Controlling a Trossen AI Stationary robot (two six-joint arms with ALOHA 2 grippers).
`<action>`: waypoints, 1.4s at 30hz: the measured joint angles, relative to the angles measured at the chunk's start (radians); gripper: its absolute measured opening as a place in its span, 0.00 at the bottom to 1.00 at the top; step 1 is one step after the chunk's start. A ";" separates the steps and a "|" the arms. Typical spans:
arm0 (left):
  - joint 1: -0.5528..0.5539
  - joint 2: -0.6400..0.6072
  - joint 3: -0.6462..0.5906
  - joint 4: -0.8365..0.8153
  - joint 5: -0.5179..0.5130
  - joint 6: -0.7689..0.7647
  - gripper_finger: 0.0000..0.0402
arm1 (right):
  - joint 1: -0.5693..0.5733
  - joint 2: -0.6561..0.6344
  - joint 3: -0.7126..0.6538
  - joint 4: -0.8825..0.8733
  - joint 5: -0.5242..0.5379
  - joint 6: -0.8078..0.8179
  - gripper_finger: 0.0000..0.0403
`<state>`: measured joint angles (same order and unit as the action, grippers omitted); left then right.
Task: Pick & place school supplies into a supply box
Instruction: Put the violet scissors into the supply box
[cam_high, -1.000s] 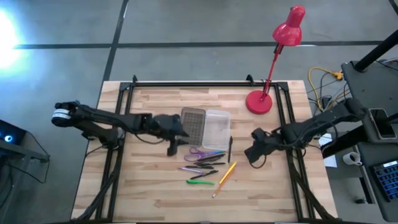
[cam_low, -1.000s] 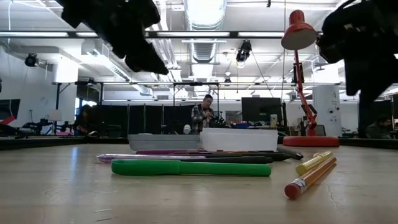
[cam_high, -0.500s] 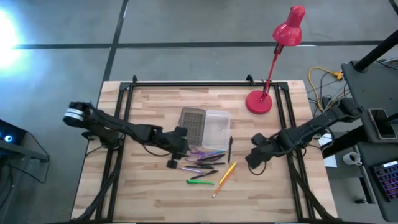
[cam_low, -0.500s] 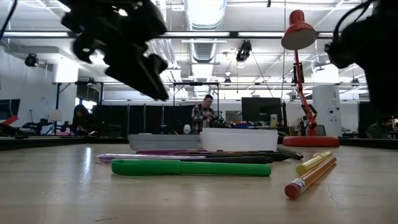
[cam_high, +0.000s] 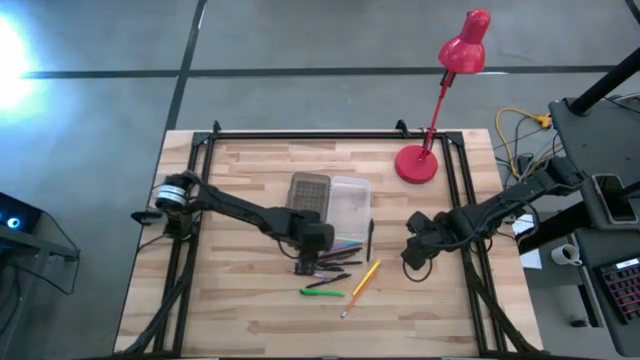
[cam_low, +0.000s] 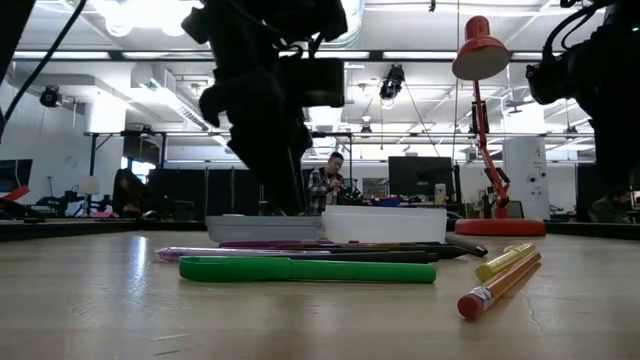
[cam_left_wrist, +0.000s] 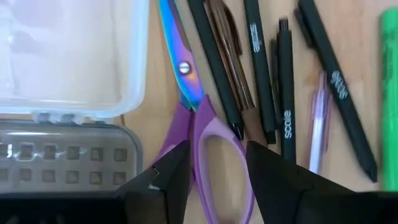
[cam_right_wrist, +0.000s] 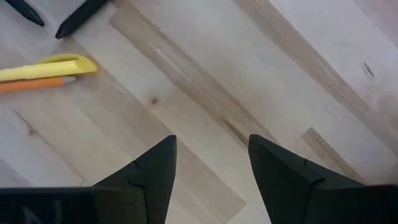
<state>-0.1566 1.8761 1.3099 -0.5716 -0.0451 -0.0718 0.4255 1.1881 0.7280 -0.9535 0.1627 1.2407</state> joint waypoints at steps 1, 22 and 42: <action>0.000 0.000 0.000 -0.001 -0.001 -0.011 0.34 | 0.000 0.000 -0.003 0.000 0.002 -0.007 0.48; 0.007 0.000 -0.100 0.045 -0.041 -0.151 0.34 | 0.000 0.000 -0.014 0.015 0.058 -0.030 0.48; 0.004 0.057 -0.128 0.116 -0.064 -0.199 0.17 | -0.001 0.000 -0.016 0.021 0.076 -0.013 0.48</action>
<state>-0.1522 1.9327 1.1816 -0.4561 -0.1087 -0.2704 0.4248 1.1885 0.7121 -0.9321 0.2390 1.2282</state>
